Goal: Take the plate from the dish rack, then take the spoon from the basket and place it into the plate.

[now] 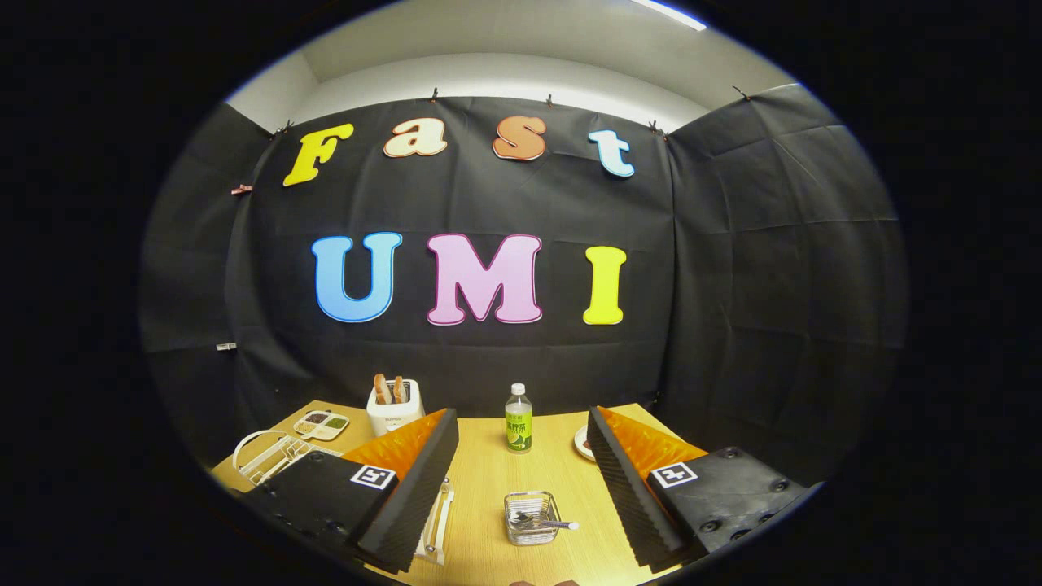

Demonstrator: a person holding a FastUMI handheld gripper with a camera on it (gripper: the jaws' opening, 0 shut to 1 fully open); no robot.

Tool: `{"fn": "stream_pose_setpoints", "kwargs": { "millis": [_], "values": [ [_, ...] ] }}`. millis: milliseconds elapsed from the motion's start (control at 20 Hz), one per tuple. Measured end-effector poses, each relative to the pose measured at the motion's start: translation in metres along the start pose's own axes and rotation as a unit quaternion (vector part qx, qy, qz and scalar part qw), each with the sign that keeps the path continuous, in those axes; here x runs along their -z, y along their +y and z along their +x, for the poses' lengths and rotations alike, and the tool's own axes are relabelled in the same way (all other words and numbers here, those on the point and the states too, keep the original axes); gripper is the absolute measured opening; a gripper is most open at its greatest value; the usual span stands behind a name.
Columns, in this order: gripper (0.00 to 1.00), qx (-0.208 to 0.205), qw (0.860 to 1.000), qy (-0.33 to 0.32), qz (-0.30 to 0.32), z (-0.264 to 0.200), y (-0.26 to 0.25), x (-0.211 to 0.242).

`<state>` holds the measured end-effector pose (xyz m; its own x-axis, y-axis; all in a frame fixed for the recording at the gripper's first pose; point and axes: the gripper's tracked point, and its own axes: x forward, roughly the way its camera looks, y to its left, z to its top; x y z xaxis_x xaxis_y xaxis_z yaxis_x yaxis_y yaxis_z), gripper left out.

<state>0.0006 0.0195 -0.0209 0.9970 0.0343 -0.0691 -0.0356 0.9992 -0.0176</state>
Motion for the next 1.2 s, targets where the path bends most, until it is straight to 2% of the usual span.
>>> {"fn": "stream_pose_setpoints", "kwargs": {
  "millis": [500,700,1000,1200],
  "values": [
    [0.97,-0.022,0.999,0.038,0.013,0.008,0.023,0.016],
    [0.98,-0.05,0.996,0.065,0.03,0.018,0.049,0.014],
    [0.98,-0.082,0.994,0.07,0.014,0.038,0.084,0.009],
    [0.98,-0.109,0.988,0.109,-0.001,0.054,0.116,0.035]
  ]
}}
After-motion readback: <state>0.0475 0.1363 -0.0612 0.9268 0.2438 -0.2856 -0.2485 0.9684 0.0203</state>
